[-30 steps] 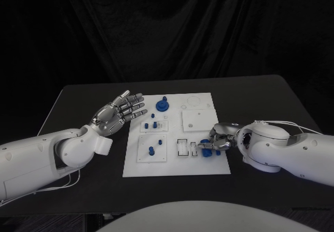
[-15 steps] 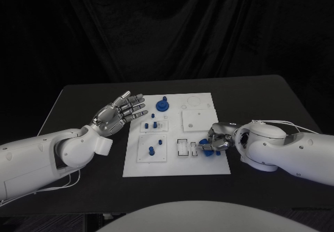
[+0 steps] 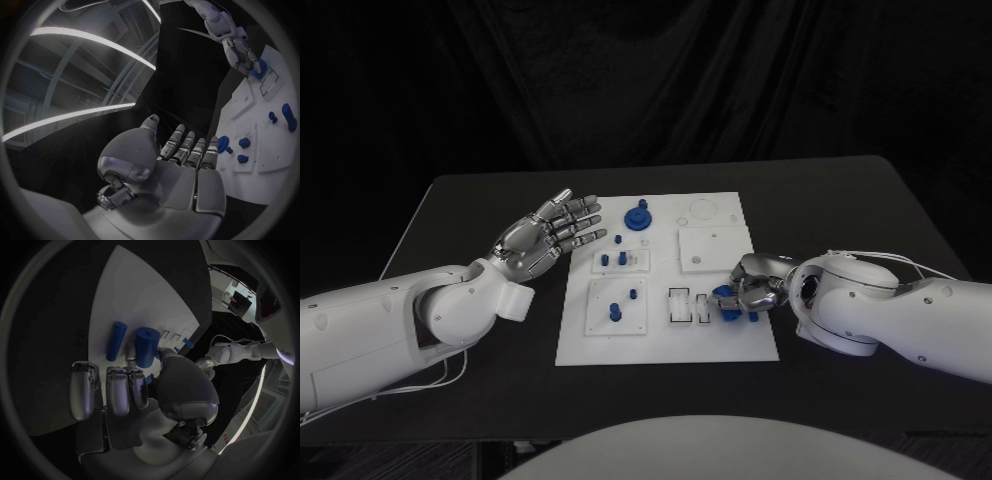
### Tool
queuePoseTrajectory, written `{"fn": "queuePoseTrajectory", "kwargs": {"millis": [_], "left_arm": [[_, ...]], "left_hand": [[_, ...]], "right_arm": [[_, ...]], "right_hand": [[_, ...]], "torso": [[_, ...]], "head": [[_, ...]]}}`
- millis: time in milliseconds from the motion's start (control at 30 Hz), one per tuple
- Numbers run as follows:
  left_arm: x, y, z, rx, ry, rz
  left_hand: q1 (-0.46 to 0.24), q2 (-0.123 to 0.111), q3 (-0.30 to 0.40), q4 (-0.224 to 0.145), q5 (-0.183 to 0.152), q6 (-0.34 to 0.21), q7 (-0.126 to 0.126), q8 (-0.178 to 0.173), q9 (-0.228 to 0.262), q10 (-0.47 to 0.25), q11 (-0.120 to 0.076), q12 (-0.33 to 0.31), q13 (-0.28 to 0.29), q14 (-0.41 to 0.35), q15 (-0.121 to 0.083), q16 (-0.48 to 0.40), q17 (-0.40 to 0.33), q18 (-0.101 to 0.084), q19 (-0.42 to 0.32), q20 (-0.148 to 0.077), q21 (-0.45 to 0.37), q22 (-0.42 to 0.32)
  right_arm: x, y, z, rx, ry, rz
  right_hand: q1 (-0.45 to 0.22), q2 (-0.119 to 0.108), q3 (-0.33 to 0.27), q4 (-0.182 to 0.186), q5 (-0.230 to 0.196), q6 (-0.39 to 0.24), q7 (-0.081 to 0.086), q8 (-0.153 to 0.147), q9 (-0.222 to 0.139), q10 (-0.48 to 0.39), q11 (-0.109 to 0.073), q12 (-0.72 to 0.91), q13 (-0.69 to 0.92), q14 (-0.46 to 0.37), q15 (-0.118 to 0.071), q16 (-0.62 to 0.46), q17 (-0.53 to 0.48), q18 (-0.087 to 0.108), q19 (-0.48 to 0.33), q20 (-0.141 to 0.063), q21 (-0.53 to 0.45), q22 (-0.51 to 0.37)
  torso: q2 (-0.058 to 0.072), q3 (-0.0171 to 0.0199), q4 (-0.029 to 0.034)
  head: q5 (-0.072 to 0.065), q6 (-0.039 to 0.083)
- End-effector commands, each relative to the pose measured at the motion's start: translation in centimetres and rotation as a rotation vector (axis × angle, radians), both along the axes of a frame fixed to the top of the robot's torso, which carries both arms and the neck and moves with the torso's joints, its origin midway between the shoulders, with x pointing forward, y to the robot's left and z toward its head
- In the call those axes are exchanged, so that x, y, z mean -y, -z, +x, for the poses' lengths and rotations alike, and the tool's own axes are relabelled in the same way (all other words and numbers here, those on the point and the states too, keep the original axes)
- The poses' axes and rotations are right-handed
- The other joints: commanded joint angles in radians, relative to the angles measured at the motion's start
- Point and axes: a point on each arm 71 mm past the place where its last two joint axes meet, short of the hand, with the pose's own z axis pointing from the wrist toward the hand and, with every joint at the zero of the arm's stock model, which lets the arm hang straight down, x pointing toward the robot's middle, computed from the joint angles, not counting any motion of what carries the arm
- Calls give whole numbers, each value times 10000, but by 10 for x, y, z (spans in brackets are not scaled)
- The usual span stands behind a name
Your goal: Assemble the parts on the task board
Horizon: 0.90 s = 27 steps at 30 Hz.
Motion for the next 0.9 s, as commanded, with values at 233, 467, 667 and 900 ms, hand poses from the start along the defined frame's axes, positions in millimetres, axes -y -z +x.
{"fn": "queuePoseTrajectory", "kwargs": {"millis": [233, 467, 667, 900], "left_arm": [[0, 0, 0, 50, 82, -156], [2, 0, 0, 42, 107, -161], [2, 0, 0, 34, 113, -160], [2, 1, 0, 29, 127, -160]], "left_hand": [[105, -20, 66, -23, 39, -20, 911, 56, 5, 33, 49, 39, 9, 14, 28, 41, 10, -206, 60, -25, 42, 0], [104, -20, 66, -23, 39, -20, 911, 56, 4, 33, 49, 40, 9, 14, 28, 41, 10, -206, 60, -25, 42, 0], [101, -19, 70, -22, 39, -25, 913, 56, 4, 32, 51, 42, 9, 13, 28, 42, 10, -207, 65, -25, 45, 6], [101, -19, 70, -22, 39, -25, 913, 56, 4, 32, 51, 42, 9, 13, 28, 42, 10, -207, 65, -25, 45, 6]], "right_arm": [[-1, -10, -4, 279, 859, 1943], [-6, -13, -6, 212, 907, 2272], [-13, -11, -7, -142, 736, 2154], [-22, -8, -6, -451, 566, 1949]], "right_hand": [[-532, -142, 1656, -1133, 460, 68, -181, 151, 315, 1053, -104, 27, 2635, 1041, -101, -6, 2565, -89, 533, -103, 39, 2236], [-734, -165, 1758, -1070, 189, 91, -190, 159, 405, 1053, -109, 27, 2635, 1041, -104, -5, 2566, -90, 535, -106, 47, 2237], [-939, -180, 1852, -1024, -469, 42, -170, 85, 497, 1053, -93, 27, 2635, 1035, -94, -16, 2538, -88, 528, -101, 41, 2233], [-1103, -152, 1884, -963, -1143, -25, -114, -88, 522, 1053, -44, 27, 2635, 1026, -55, -36, 2488, -82, 511, -68, 16, 2222]], "torso": [[0, 5, -9], [-6, 7, -6], [-12, -7, 8], [-3, -14, 2]], "head": [[59, -2], [60, -2], [78, -2], [105, -2]]}}
